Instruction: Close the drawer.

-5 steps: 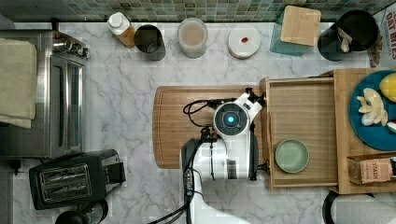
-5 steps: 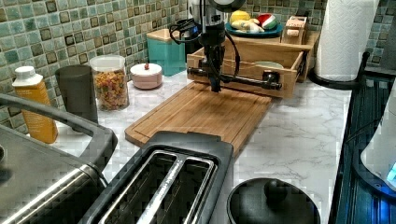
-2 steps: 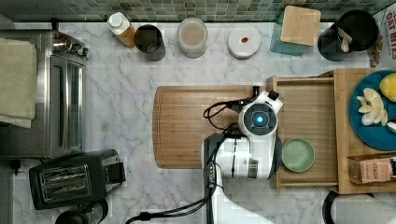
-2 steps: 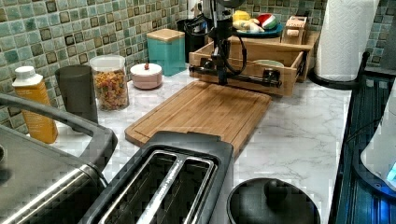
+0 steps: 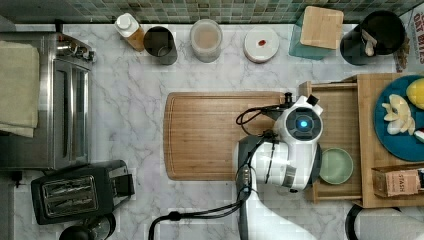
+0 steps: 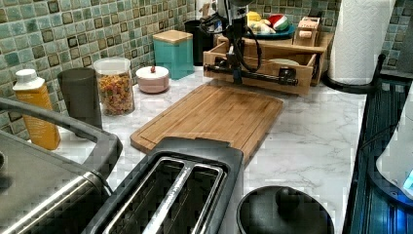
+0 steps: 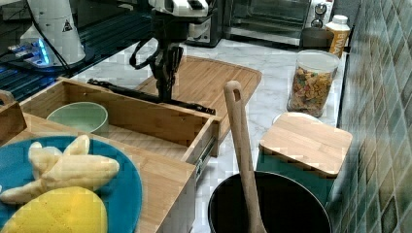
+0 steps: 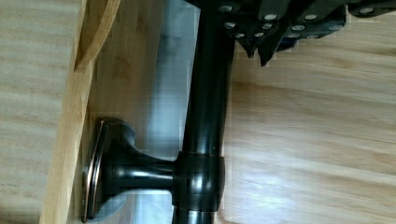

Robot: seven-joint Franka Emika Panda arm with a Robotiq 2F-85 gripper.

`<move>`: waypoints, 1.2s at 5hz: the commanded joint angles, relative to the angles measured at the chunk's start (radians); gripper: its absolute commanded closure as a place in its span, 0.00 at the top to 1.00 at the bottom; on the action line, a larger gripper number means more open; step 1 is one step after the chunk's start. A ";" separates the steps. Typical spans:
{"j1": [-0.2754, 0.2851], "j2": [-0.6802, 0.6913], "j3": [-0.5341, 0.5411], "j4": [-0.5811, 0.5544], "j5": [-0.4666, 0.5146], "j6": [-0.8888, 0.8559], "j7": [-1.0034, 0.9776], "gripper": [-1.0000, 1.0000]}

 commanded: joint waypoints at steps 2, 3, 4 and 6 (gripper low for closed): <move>-0.284 0.171 -0.142 0.399 0.133 0.055 -0.351 0.00; -0.287 0.177 -0.164 0.426 0.133 0.046 -0.339 0.00; -0.294 0.176 -0.155 0.426 0.128 0.046 -0.335 0.00; -0.294 0.176 -0.155 0.426 0.128 0.046 -0.336 0.00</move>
